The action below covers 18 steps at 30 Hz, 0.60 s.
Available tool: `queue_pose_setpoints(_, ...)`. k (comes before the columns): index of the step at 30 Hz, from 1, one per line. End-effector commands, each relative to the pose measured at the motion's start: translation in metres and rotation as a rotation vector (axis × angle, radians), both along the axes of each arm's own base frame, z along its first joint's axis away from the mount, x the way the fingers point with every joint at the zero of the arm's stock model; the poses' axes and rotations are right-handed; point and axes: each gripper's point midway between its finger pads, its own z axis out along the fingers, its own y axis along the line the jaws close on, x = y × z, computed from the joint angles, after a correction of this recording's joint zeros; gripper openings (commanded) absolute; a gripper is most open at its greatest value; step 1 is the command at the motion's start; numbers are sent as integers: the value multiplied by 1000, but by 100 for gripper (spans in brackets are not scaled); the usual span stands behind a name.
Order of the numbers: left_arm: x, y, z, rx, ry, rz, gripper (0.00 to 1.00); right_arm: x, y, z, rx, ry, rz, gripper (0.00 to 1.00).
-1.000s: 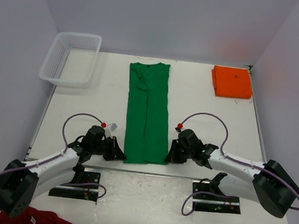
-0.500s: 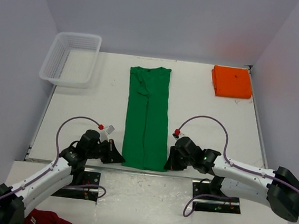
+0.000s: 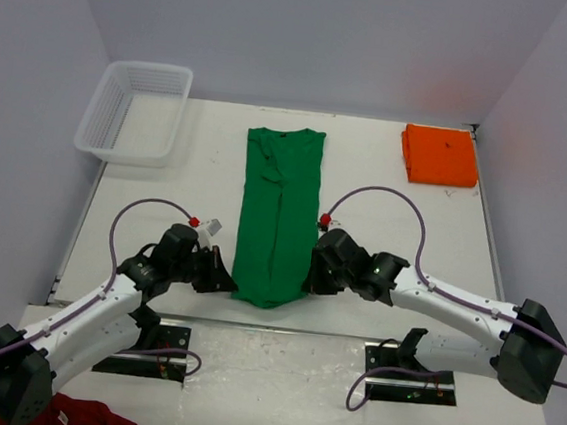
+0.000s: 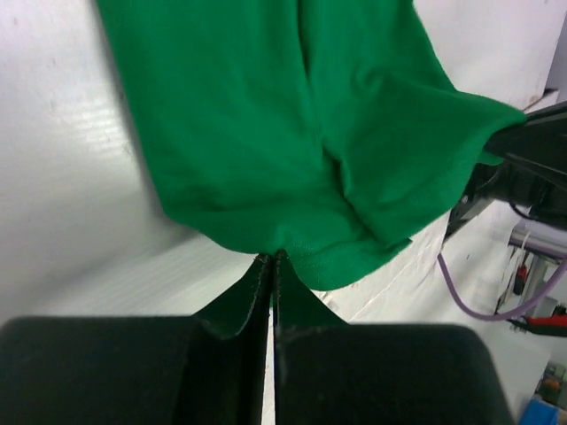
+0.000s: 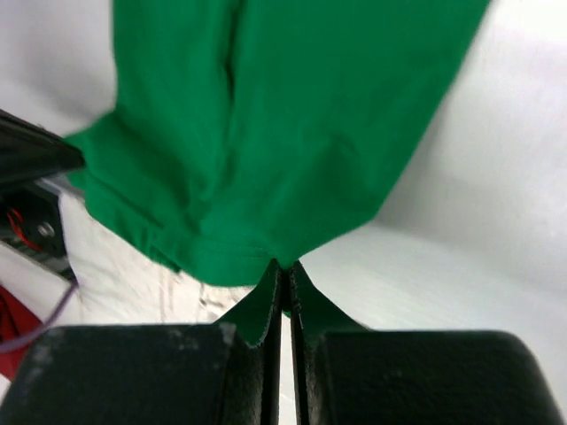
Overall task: Fold and stack the t-shirts
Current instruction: Grab the bottom of the folded rectangular tshirt with both arms, then fold the folded rectangular tshirt in 1/3 of the way
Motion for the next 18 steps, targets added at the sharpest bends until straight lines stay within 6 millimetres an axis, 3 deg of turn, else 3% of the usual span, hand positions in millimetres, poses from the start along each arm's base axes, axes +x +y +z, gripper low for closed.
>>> queue_pose_setpoints(1,40,-11,42,-50,-129,67,0,43,4,30,-32,-109,-19,0)
queue_pose_setpoints(2,52,-12,53,-53,-166,107,0,53,8,42,-21,-127,-9,0)
queue_pose_setpoints(4,74,-19,87,-86,-244,132,0,72,3,41,-42,-124,-38,0)
queue_pose_setpoints(5,85,-18,85,-47,-236,158,0,78,2,44,-46,-123,-29,0)
queue_pose_setpoints(6,99,-23,103,-56,-278,156,0,89,6,49,-45,-128,-30,0)
queue_pose_setpoints(8,115,-31,96,-34,-248,145,0,111,4,57,-45,-148,-45,0)
queue_pose_setpoints(9,128,-35,109,-46,-282,142,0,118,4,58,-50,-151,-45,0)
queue_pose_setpoints(10,139,-37,101,-22,-265,150,0,127,0,48,-70,-121,-45,0)
queue_pose_setpoints(12,166,-34,111,-7,-313,178,0,143,5,55,-59,-126,-38,0)
queue_pose_setpoints(13,178,-33,98,22,-283,185,0,153,1,48,-78,-111,-56,0)
queue_pose_setpoints(15,200,-29,102,21,-294,184,0,172,0,56,-71,-130,-70,0)
queue_pose_setpoints(16,210,-26,88,48,-266,192,0,178,0,47,-87,-114,-65,0)
queue_pose_setpoints(18,230,-17,88,58,-282,212,0,195,-1,53,-83,-119,-72,0)
